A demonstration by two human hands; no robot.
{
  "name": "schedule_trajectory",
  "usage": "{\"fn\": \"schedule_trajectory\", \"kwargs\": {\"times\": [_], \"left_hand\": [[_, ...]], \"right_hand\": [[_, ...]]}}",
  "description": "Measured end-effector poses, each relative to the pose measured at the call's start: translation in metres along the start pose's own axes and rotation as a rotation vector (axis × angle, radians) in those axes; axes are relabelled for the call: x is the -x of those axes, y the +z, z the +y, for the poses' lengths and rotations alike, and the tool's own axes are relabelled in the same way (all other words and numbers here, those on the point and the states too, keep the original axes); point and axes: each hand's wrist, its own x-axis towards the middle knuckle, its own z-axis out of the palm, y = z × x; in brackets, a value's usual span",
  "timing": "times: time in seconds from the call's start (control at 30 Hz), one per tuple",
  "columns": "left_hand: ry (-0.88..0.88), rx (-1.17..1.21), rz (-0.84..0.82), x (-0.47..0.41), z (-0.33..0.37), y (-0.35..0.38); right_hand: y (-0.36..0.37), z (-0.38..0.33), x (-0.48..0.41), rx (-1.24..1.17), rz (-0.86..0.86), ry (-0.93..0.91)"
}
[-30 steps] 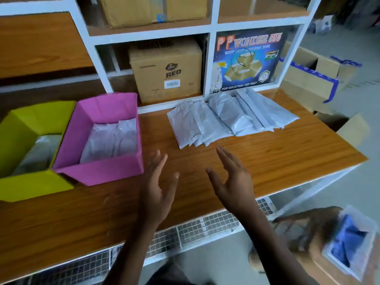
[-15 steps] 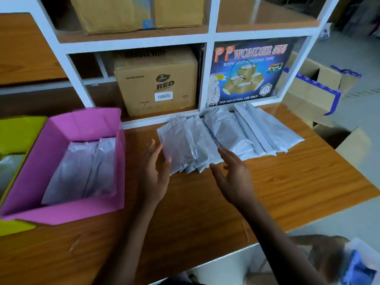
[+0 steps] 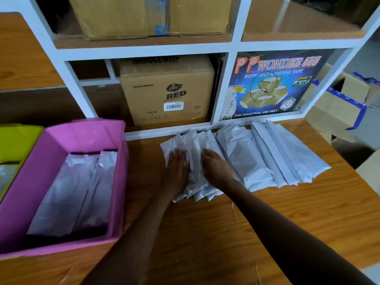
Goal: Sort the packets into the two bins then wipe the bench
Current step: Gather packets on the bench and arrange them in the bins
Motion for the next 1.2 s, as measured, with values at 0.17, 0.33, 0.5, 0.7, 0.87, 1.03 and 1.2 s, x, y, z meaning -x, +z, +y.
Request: {"fn": "schedule_trajectory", "kwargs": {"times": [0.17,0.33,0.5,0.7,0.87,1.03,1.2], "left_hand": [[-0.067,-0.171,0.022,0.003,-0.022,-0.004],[-0.147,-0.220,0.073,0.009,-0.019,-0.012],[-0.089,-0.190,0.031,0.008,-0.016,-0.021],[-0.050,-0.045,0.255,0.026,0.006,-0.036],[0.071,-0.008,0.405,0.059,0.046,-0.064],[0.153,0.044,0.502,0.109,0.070,-0.071],[0.209,0.126,0.497,0.177,0.077,-0.062]], "right_hand": [[0.014,0.009,-0.011,0.076,-0.075,0.011],[0.015,0.005,-0.018,0.201,-0.092,0.036],[0.008,-0.004,-0.017,0.154,-0.055,0.063],[-0.008,0.001,0.002,0.082,0.118,0.074],[-0.032,-0.003,0.045,-0.099,0.307,0.132],[-0.047,-0.020,0.111,-0.198,0.501,0.122],[-0.050,-0.053,0.183,-0.312,0.598,0.109]]}}
